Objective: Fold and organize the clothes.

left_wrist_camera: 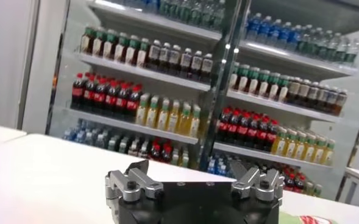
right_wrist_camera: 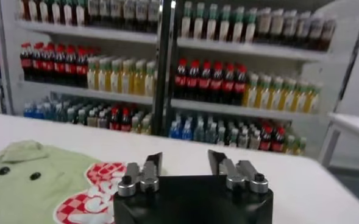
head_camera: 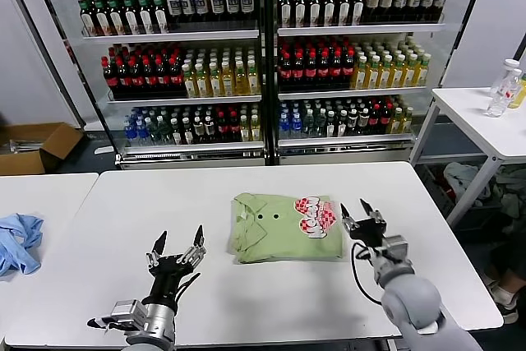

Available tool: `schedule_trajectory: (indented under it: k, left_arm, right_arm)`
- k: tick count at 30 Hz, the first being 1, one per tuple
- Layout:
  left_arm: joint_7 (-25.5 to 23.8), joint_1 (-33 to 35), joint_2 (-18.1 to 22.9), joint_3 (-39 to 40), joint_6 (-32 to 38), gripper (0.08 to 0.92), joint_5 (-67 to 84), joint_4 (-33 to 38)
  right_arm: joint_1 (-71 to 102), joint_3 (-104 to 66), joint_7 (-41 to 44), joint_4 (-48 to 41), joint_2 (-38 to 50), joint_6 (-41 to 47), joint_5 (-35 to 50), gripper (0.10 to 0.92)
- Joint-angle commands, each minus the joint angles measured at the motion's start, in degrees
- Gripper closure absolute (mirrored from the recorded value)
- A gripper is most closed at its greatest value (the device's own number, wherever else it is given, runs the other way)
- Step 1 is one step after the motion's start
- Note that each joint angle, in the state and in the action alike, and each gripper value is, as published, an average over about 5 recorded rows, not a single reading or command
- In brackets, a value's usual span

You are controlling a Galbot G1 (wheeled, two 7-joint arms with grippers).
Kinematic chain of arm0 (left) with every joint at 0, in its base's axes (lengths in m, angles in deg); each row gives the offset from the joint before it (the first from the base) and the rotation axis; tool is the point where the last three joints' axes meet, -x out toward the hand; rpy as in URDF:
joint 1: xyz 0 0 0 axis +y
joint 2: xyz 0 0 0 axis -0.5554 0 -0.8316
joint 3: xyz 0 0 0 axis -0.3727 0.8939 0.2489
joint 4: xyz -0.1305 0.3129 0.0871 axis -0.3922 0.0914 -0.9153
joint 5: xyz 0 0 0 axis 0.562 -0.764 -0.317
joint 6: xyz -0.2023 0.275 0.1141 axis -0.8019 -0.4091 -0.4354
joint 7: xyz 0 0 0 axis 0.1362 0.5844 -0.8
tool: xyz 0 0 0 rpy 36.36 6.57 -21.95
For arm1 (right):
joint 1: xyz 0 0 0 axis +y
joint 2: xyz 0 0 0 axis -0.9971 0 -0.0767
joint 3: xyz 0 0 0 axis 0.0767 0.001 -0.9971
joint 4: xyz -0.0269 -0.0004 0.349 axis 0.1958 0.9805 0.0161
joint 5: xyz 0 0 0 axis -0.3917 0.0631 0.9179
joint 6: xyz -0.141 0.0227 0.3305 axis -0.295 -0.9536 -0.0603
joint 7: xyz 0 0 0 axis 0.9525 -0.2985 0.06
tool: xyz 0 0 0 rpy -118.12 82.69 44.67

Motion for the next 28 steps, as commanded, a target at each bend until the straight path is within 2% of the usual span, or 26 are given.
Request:
schedule_trajectory:
  k: [1,7,10,28]
  left_arm:
    - [-2.4,2.9,0.8,0.8,1.5,0.177,-8.9,2.8]
    - [-2.8,4.7,0.7,1.0,2.0,0.177,-10.3,4.4]
    - [-2.9,5.3,0.6,0.8,1.9,0.177,-10.4,5.3]
    - [-3.0,7.2,0.7,0.4,1.7,0.177,-11.7,7.3]
  right_arm:
    - [24.3,-10.9,-0.4,17.7,-1.6,-14.2,-10.0,0.420]
    - [27.6,-11.4,-0.4,20.2,-2.9,-14.6,-10.6,0.255]
    - [27.6,-11.6,-0.2,20.4,-3.0,-13.8,-9.8,0.212]
    - [26.4,-11.4,-1.2,21.0,-3.5,-11.8,-8.4,0.203]
